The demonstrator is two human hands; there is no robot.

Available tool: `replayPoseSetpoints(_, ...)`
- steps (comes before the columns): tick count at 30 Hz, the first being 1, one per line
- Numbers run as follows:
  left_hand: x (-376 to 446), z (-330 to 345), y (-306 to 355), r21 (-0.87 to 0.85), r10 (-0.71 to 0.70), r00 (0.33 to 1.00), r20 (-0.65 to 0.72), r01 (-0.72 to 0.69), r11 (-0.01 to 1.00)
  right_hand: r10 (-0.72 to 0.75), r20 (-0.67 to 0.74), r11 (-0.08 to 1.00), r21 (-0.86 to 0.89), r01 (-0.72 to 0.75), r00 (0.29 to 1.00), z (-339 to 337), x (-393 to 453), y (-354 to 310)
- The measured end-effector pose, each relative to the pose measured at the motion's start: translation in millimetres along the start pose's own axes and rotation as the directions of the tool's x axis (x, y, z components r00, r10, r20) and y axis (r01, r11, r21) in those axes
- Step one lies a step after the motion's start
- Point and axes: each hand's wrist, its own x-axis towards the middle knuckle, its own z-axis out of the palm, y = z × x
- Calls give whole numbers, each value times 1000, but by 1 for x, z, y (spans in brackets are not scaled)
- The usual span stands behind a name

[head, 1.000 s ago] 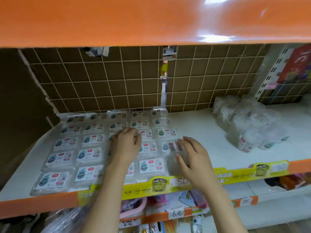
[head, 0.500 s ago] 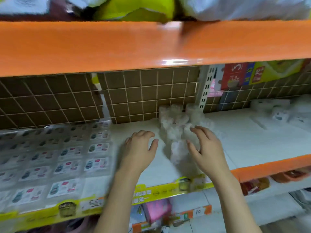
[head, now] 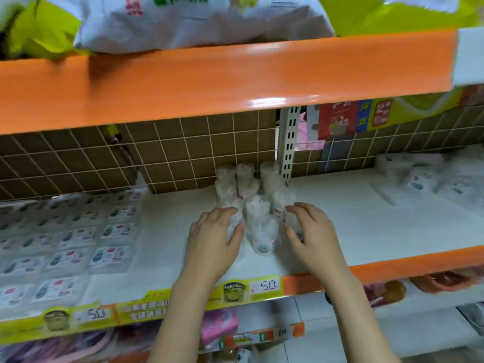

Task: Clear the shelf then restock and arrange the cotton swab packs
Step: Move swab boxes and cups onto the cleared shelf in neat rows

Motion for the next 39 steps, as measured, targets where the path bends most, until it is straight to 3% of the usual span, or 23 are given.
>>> replayPoseSetpoints(11,16,15,-2,-128,96,995,7,-94,987,43,123,999,-15,-41,991,3,-3,1)
replayPoseSetpoints(20,32,28,19,-144,82,996,-23,-84,986,-6,124,1000,20,3,992,-12,2,16)
replayPoseSetpoints(28,45,61,112,-198,84,983,-161,-115,973,4,123,995,94,-16,992,-65,4,113)
replayPoseSetpoints(35,43,132,214,-150,59,996,69,-48,987,134,82,986,92,-141,988,-122,-12,233)
replayPoseSetpoints(39,33,152,230,-97,16,996,86,-7,995,153,103,981,106,-163,983,-130,-19,261)
